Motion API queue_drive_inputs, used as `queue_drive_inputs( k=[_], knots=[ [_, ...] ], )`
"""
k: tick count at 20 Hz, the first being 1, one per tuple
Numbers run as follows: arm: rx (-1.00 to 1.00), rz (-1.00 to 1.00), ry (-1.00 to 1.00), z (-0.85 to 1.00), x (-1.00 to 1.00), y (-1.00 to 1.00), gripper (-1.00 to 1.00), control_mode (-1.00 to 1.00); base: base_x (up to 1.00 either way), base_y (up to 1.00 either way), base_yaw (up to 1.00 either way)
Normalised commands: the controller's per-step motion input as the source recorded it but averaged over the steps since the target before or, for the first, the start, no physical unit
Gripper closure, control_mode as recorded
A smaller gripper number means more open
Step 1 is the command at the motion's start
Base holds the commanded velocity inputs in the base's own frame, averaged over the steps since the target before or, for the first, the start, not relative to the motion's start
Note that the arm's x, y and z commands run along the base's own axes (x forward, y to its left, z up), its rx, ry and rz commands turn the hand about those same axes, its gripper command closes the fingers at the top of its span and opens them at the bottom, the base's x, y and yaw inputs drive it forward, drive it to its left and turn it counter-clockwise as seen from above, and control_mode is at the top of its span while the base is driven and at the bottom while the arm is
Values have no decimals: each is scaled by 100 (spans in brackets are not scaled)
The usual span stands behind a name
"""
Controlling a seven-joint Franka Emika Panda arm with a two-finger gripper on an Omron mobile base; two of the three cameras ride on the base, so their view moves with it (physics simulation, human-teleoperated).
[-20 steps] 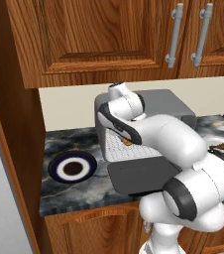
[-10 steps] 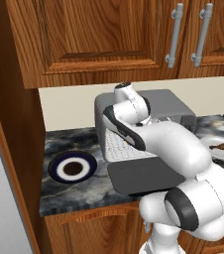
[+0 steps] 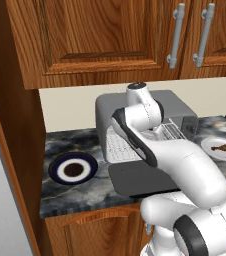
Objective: Open the toaster oven door. Place the bread on the top rack in the toaster oven and place the chicken drumstick on the bottom rack.
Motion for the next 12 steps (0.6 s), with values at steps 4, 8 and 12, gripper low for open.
queue_drive_inputs(
  k=[4,8,12],
  knots=[
    [3,9,-13,30,-63,0,-100,-100,0,0,0],
    [1,21,-3,5,-100,0,-100,-100,0,0,0],
    [0,24,6,-7,-95,-6,-100,-100,0,0,0]
  ],
)
